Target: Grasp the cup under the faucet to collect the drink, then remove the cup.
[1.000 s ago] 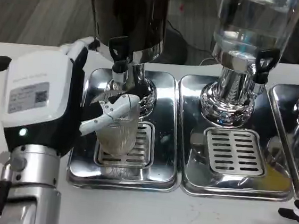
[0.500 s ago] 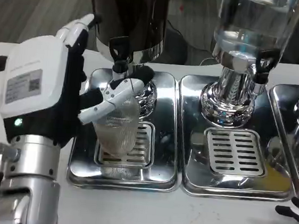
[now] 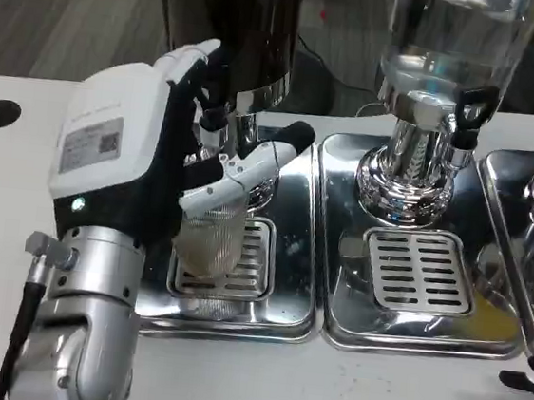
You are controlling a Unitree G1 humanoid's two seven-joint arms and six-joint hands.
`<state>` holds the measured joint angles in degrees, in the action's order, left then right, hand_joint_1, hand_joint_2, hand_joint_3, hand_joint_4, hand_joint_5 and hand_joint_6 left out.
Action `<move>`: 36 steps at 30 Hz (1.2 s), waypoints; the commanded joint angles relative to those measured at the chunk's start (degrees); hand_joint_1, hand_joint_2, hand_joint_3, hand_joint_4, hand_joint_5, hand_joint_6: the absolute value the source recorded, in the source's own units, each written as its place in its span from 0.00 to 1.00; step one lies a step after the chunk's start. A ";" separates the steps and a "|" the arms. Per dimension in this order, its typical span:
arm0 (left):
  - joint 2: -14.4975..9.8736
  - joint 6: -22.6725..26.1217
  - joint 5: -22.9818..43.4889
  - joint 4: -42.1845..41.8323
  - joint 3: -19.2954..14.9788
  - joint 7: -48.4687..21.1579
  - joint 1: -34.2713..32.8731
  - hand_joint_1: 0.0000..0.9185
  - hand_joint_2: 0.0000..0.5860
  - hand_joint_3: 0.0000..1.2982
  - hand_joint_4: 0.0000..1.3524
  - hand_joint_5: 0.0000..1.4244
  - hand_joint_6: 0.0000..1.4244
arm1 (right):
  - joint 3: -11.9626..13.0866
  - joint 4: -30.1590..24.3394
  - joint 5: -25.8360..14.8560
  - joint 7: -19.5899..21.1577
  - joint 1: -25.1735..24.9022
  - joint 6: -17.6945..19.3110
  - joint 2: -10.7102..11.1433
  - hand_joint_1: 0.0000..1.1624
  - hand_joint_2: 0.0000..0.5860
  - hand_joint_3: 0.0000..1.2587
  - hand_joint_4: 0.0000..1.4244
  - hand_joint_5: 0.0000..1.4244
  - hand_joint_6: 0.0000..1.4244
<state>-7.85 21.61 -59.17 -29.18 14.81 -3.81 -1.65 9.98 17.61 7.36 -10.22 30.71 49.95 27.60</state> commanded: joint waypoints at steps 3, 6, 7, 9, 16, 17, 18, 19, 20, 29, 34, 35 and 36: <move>-0.07 -0.36 -0.79 -0.26 0.51 -0.72 -0.19 0.07 0.10 0.25 0.20 0.53 0.67 | 0.20 0.40 -0.54 -0.22 -0.02 0.26 0.28 0.38 0.65 0.17 0.02 0.00 0.00; -0.21 -0.41 -0.69 -0.92 0.39 -0.88 0.36 0.07 0.10 0.26 0.22 0.54 0.68 | 0.08 0.35 -0.48 -0.27 -0.10 0.24 0.23 0.38 0.65 0.16 0.02 0.00 0.00; -0.24 -0.43 -0.67 -1.08 0.38 -0.92 0.52 0.07 0.10 0.27 0.22 0.54 0.68 | 0.05 0.31 -0.47 -0.28 -0.11 0.25 0.22 0.38 0.65 0.16 0.02 0.00 0.00; -0.36 -0.54 -0.69 -1.43 0.42 -0.88 1.08 0.07 0.10 0.27 0.23 0.54 0.68 | 0.04 0.22 -0.51 -0.31 -0.15 0.21 0.21 0.38 0.65 0.16 0.02 0.00 0.00; -0.44 -1.12 -0.81 -2.56 0.76 -0.71 2.93 0.07 0.10 0.28 0.24 0.54 0.69 | -0.06 0.10 -0.52 -0.46 -0.22 0.01 0.23 0.39 0.65 0.16 0.02 0.00 0.00; -0.43 -1.23 -0.87 -2.67 0.78 -0.69 3.15 0.07 0.10 0.28 0.24 0.54 0.69 | -0.07 0.11 -0.55 -0.47 -0.22 0.00 0.21 0.39 0.65 0.16 0.02 0.00 0.00; -0.37 -1.32 -0.82 -2.78 0.81 -0.65 3.38 0.07 0.10 0.28 0.24 0.54 0.69 | -0.06 0.12 -0.56 -0.47 -0.21 0.01 0.20 0.39 0.65 0.16 0.02 0.00 0.00; -0.35 -1.49 -0.87 -2.88 0.89 -0.46 3.79 0.07 0.10 0.28 0.24 0.54 0.69 | -0.06 0.12 -0.58 -0.47 -0.21 0.02 0.19 0.39 0.65 0.16 0.02 0.00 0.00; -0.34 -1.61 -0.90 -2.94 0.94 -0.33 4.07 0.07 0.10 0.28 0.24 0.54 0.68 | -0.07 0.11 -0.60 -0.48 -0.18 0.03 0.18 0.39 0.65 0.16 0.02 0.00 0.00; 0.07 -3.15 -0.50 -3.61 0.73 1.91 6.65 0.07 0.10 0.27 0.22 0.54 0.67 | -0.18 -0.03 -0.49 -0.52 -0.01 0.07 0.07 0.39 0.65 0.16 0.02 0.00 0.00; 0.31 -3.88 -0.24 -3.67 0.38 2.73 7.59 0.07 0.10 0.26 0.22 0.54 0.66 | -0.22 -0.02 -0.32 -0.46 0.01 0.10 0.06 0.41 0.65 0.16 0.03 0.00 0.00; 0.33 -4.04 -0.22 -3.67 0.28 2.88 7.71 0.07 0.10 0.26 0.22 0.54 0.66 | -0.23 -0.03 -0.32 -0.47 0.00 0.08 0.06 0.41 0.65 0.16 0.03 0.00 0.00; 0.37 -4.17 -0.21 -3.66 0.20 2.95 7.78 0.07 0.10 0.26 0.22 0.54 0.66 | -0.25 -0.04 -0.31 -0.48 -0.05 0.03 0.07 0.41 0.65 0.16 0.03 0.00 0.00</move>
<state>-7.62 17.74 -59.20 -32.79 15.04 -1.09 4.54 9.89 17.71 7.36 -10.42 30.58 49.95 27.60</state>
